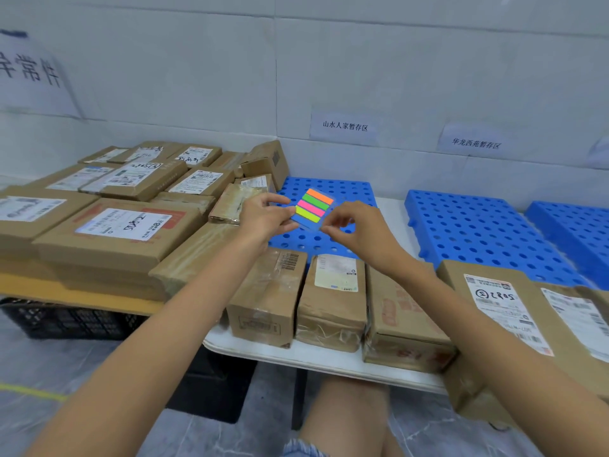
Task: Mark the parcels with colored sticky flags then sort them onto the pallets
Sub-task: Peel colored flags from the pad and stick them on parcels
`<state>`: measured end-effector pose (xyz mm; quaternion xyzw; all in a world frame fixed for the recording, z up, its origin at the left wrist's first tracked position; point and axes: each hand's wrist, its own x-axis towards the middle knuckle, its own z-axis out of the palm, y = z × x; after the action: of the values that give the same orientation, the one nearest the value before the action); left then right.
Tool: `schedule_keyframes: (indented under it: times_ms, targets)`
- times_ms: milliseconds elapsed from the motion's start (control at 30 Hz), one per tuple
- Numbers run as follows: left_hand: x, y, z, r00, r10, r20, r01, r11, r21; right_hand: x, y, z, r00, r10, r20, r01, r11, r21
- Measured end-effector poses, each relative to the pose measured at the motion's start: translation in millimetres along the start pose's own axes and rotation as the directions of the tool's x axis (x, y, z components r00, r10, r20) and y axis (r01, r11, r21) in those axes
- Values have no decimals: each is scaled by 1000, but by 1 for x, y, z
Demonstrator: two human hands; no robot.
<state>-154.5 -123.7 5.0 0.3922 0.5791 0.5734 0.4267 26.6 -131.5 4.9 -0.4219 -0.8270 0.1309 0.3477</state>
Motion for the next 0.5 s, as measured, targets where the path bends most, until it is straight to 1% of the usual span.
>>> schedule_keyframes:
  times_ms: [67, 133, 200, 233, 300, 367, 433, 500]
  targets:
    - [-3, 1, -5, 997, 41, -64, -40, 999, 6, -7, -4, 0, 993, 118, -27, -113, 984, 139]
    - [-8, 2, -12, 989, 93, -112, -96, 995, -18, -12, -9, 1, 969, 244, -37, -223, 928, 300]
    - [-12, 3, -20, 977, 128, -168, -141, 988, -65, -15, -13, 4, 931, 366, -1, -331, 843, 425]
    - [-14, 3, -25, 970, 140, -197, -159, 984, -83, -16, -16, 7, 915, 401, 32, -374, 819, 435]
    - [-17, 3, -33, 956, 182, -229, -205, 976, -80, -16, -22, 15, 891, 434, 137, -452, 810, 373]
    - [-18, 2, -37, 947, 226, -229, -245, 968, -60, -14, -30, 29, 857, 456, 239, -511, 811, 286]
    - [-20, 0, -39, 948, 230, -219, -250, 966, -70, -10, -37, 48, 839, 470, 274, -528, 824, 204]
    - [-20, -4, -39, 954, 212, -213, -236, 967, -93, -6, -38, 67, 834, 481, 270, -526, 842, 123]
